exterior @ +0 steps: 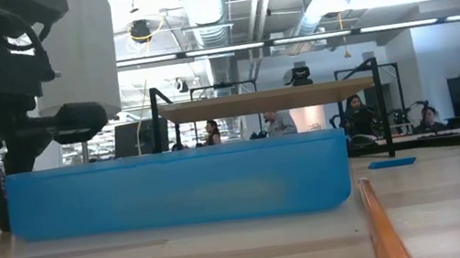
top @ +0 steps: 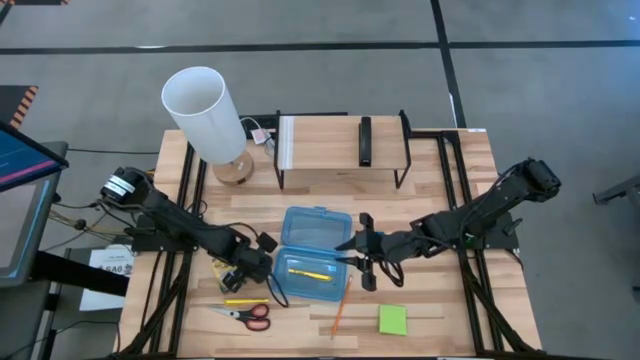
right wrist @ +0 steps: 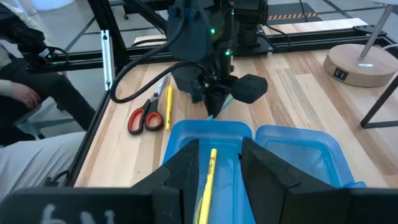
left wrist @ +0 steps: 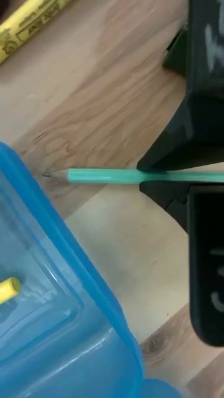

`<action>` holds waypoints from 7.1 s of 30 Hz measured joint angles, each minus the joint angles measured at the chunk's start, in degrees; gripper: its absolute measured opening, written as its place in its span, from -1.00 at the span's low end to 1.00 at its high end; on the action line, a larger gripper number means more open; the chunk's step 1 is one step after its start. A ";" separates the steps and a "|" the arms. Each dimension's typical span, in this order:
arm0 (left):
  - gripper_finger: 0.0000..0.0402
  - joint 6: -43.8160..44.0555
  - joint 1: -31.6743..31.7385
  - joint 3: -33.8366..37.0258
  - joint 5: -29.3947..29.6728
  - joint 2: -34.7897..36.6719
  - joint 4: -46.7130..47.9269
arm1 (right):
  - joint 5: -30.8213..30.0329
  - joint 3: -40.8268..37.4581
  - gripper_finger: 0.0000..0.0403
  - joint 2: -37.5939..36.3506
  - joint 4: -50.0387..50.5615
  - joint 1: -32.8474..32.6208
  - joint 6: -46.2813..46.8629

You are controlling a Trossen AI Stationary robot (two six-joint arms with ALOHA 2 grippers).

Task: Pack school essentials
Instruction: Put the light blue pencil into the blue supply box, then put the orange pencil into the blue supply box

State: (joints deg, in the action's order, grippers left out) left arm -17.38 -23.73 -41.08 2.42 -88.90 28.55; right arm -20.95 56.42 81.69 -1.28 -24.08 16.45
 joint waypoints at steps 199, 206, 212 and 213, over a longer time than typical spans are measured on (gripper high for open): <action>-0.45 28.17 -8.28 12.30 16.43 17.52 -52.04 | 18.18 10.86 -0.94 25.58 35.32 -11.09 2.11; -0.45 28.17 -8.27 12.30 16.43 17.52 -52.04 | 17.75 14.56 -0.58 25.49 34.90 -11.99 3.27; -0.45 28.64 -8.28 12.30 16.43 17.52 -52.04 | 16.44 15.58 -0.27 26.22 32.97 -12.37 3.24; -0.46 28.65 -8.28 12.30 16.43 17.52 -52.04 | 16.44 15.59 -0.23 26.89 32.53 -12.35 3.43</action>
State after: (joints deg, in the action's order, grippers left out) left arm 11.27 -32.01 -28.77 18.85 -71.37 -23.49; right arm -4.51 72.01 108.58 31.25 -36.42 19.88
